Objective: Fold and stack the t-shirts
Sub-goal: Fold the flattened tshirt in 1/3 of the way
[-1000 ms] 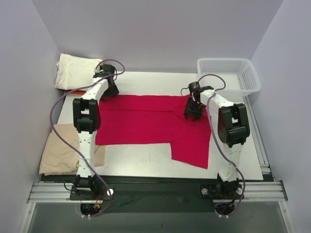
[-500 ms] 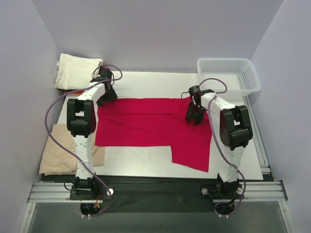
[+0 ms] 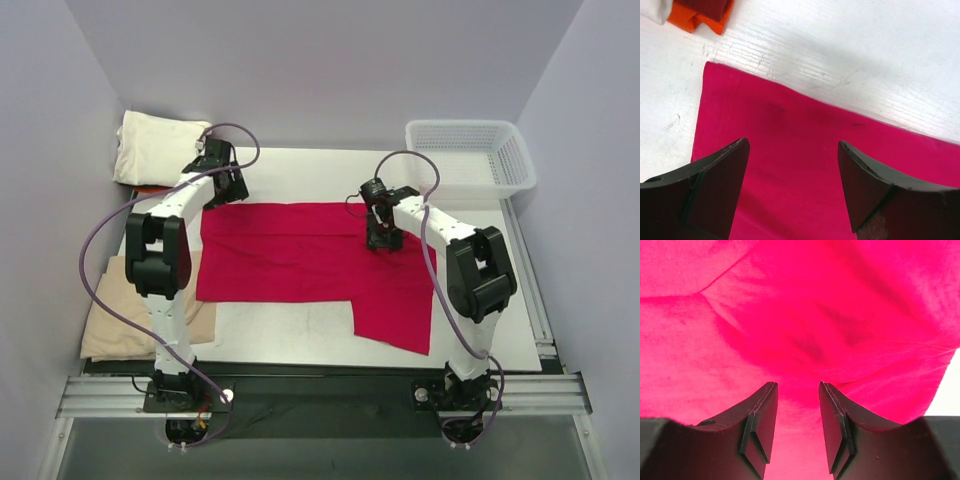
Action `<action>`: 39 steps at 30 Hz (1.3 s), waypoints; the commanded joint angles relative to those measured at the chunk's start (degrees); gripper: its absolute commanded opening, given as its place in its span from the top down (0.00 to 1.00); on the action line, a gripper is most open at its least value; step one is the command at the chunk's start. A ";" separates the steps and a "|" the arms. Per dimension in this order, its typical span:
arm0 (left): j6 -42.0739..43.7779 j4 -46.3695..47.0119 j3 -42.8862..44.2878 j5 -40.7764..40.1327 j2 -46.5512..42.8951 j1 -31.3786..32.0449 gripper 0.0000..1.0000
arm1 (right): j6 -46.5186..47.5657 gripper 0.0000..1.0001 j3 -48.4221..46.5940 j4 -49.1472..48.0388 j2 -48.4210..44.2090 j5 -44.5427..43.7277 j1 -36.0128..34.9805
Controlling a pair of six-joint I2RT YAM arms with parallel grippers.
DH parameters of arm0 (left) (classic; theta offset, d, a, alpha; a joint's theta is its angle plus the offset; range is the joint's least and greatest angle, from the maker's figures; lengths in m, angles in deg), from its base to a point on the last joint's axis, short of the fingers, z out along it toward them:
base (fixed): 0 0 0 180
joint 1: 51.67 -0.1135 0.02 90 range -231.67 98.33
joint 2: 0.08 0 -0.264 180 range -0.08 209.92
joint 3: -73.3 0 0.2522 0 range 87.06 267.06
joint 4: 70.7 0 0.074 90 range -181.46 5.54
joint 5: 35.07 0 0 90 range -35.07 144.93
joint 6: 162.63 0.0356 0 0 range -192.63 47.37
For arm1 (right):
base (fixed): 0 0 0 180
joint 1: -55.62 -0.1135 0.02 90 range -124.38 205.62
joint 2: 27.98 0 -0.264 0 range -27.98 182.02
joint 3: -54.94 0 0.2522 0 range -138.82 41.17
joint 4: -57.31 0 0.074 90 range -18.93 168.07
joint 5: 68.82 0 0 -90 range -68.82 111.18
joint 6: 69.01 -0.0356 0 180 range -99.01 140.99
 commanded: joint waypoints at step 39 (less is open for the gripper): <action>-3.66 -17.88 26.47 -2.06 21.56 0.05 0.16 | 1.50 0.62 -5.68 2.40 3.51 -0.54 2.27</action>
